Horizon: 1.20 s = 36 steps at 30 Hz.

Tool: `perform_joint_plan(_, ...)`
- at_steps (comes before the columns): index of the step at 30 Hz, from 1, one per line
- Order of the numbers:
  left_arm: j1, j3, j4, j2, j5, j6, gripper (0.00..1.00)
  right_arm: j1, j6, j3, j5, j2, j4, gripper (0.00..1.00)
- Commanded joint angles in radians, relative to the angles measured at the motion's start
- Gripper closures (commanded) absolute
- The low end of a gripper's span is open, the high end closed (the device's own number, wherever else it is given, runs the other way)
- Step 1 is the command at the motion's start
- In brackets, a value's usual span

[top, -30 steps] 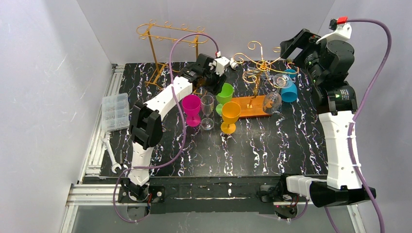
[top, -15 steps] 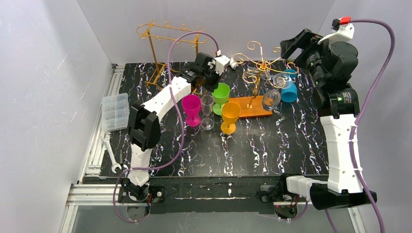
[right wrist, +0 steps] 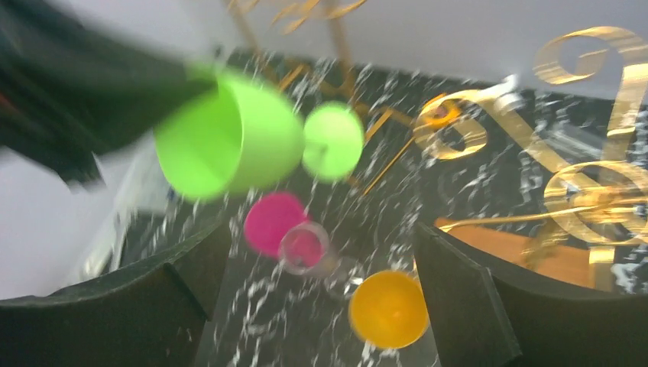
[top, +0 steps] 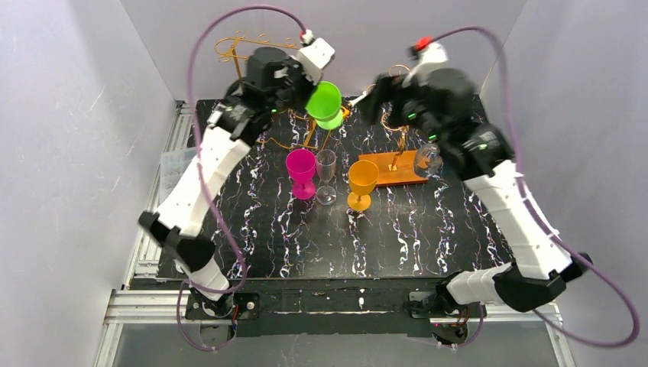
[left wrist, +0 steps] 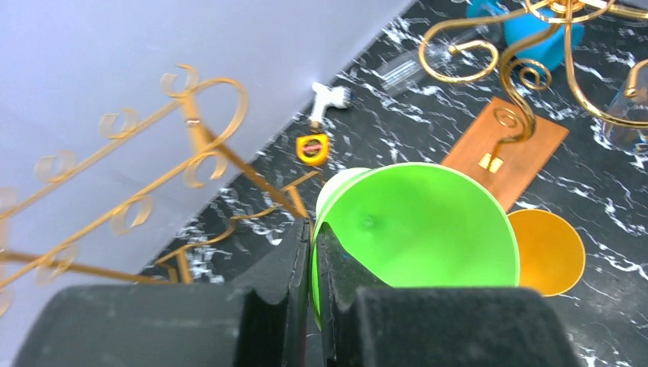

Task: Place the wine glass upside down on the wine glass rack
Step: Pick up the wine glass at the center of the board, then place the wine glass at the center of the board.

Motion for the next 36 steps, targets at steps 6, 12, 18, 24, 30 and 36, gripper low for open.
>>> perform_joint_plan(6,0.194,-0.122,-0.286,-0.415,-0.072,0.075,0.99,0.471,-0.052,-0.041,0.429,-0.024,-0.199,0.02)
perform_joint_plan(12,0.297,-0.651,-0.291,-0.658,0.018,0.066,1.0,0.526,-0.038,-0.241,0.447,-0.051,-0.194,0.05)
perform_joint_plan(18,0.355,-0.861,-0.209,-0.634,0.068,0.107,1.0,0.522,-0.079,-0.348,0.423,-0.019,-0.148,0.12)
perform_joint_plan(24,0.462,-0.87,-0.124,-0.547,0.156,0.114,1.0,0.414,-0.121,-0.401,0.282,0.015,-0.07,0.2)
perform_joint_plan(30,0.536,-0.863,-0.089,-0.496,0.239,0.09,0.82,0.357,-0.165,-0.42,0.194,0.074,-0.032,0.23)
perform_joint_plan(36,0.583,-0.889,-0.042,-0.481,0.26,0.109,0.72,0.326,-0.183,-0.449,0.171,0.123,0.001,0.27)
